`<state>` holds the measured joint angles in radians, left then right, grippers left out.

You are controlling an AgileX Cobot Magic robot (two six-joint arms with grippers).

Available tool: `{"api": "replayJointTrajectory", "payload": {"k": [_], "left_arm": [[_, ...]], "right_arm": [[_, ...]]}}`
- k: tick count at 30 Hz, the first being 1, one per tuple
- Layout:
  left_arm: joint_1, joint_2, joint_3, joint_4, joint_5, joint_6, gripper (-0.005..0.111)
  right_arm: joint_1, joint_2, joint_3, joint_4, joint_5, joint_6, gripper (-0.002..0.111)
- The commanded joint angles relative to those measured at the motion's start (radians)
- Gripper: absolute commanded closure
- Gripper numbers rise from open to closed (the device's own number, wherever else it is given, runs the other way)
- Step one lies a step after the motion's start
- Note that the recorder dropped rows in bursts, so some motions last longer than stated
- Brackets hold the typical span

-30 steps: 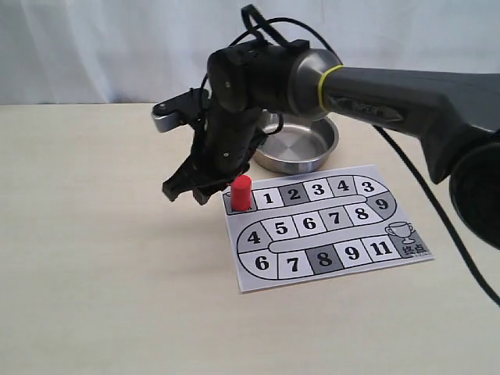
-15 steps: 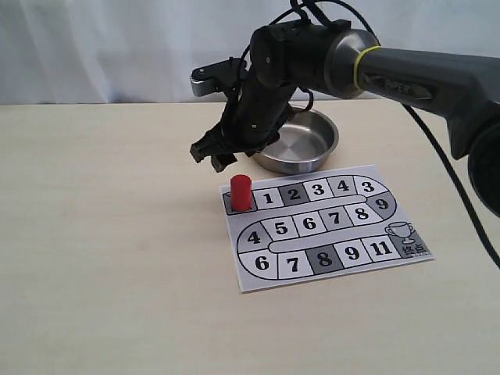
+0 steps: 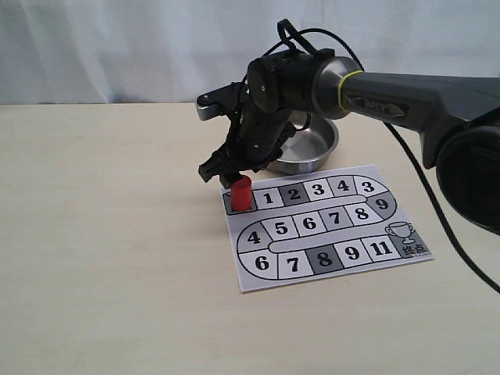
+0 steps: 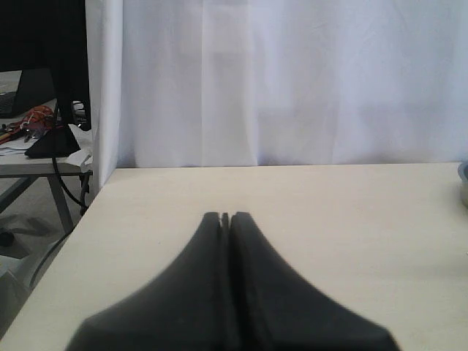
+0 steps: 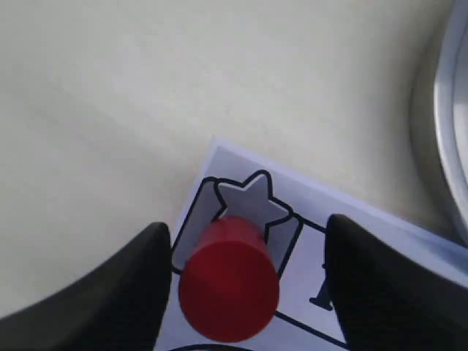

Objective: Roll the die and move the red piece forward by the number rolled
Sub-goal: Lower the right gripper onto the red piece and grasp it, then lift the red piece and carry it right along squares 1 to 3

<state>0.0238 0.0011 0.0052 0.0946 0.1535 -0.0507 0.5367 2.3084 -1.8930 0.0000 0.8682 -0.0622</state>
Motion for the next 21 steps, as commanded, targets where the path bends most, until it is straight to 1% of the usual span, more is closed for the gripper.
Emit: {"api": "replayJointTrajectory", "payload": {"k": [1, 10, 13, 16, 21], "left_arm": [[0.0, -0.001, -0.005, 0.0, -0.011, -0.002, 0.107], [0.0, -0.001, -0.005, 0.0, -0.011, -0.002, 0.107], [0.0, -0.001, -0.005, 0.0, -0.011, -0.002, 0.107], [0.0, -0.001, -0.005, 0.0, -0.011, -0.002, 0.107], [0.0, -0.001, -0.005, 0.0, -0.011, -0.002, 0.107]], "right_arm": [[-0.002, -0.001, 0.004, 0.011, -0.012, 0.004, 0.05], [0.0, 0.049, 0.004, 0.007, -0.004, 0.018, 0.05], [0.0, 0.049, 0.004, 0.007, -0.004, 0.018, 0.055], [0.0, 0.047, 0.004, 0.007, -0.004, 0.018, 0.07], [0.0, 0.037, 0.0, 0.007, -0.007, 0.018, 0.104]]}}
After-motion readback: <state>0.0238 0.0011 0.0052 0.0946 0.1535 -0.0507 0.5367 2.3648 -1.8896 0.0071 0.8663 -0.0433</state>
